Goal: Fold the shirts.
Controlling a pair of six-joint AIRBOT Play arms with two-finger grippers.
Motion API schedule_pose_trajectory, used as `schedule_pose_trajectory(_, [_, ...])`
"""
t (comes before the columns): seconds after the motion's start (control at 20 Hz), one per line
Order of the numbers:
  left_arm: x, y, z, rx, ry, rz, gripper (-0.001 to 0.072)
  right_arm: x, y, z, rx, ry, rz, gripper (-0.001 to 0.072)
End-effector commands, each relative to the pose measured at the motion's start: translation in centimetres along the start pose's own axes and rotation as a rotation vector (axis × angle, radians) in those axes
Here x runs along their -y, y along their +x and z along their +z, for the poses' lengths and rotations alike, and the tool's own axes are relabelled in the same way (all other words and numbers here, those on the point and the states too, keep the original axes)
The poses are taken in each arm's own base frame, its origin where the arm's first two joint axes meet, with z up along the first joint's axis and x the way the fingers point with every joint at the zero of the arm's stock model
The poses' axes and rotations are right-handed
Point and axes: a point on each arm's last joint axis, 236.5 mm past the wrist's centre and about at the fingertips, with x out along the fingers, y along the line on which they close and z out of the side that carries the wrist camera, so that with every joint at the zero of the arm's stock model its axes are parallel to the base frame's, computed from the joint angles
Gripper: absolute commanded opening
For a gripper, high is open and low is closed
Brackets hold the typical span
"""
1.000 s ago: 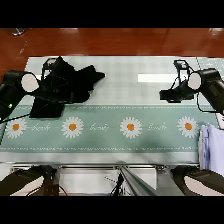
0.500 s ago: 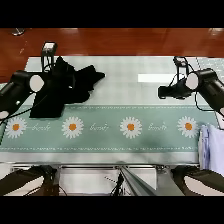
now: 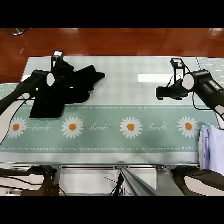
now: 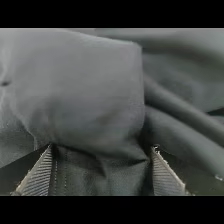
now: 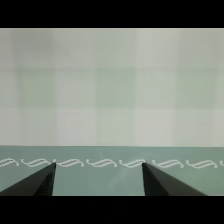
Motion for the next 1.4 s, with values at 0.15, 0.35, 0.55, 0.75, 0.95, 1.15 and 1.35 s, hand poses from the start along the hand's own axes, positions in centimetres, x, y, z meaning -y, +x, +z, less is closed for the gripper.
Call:
schedule_pose_trajectory(0.15, [-1.2, -0.8, -4.5, -0.346, -0.007, 0.013, 0.0031, -0.9, -2.7, 0.8, 0.057, -0.005, 0.045, 0.0620])
schedule_pose_trajectory(0.35, [1.8, -8.4, 4.8, -0.100, -0.020, -0.136, 0.0031, -1.0, -10.9, 2.7, 0.265, 0.000, 0.087, 0.0620])
schedule_pose_trajectory(0.55, [4.6, -24.8, 15.2, 0.405, -0.121, -0.295, 0.0031, -0.8, -20.0, 1.5, 0.443, 0.011, 0.144, 0.0620])
schedule_pose_trajectory(0.75, [6.9, -39.0, 17.3, 0.682, -0.135, -0.434, 0.0031, -0.9, -26.2, -1.3, 0.554, 0.005, 0.204, 0.0620])
schedule_pose_trajectory(0.95, [11.1, -50.9, 17.9, 0.887, -0.031, -0.553, 0.0031, -1.3, -30.0, -4.0, 0.618, 0.000, 0.268, 0.0620])
schedule_pose_trajectory(1.15, [17.4, -55.4, 16.5, 0.913, 0.027, -0.738, 0.0031, -1.3, -32.7, -5.5, 0.691, -0.003, 0.300, 0.0620])
schedule_pose_trajectory(1.35, [25.2, -53.7, 13.7, 0.875, 0.016, -0.926, 0.0031, -1.2, -33.2, -6.2, 0.703, -0.012, 0.303, 0.0620])
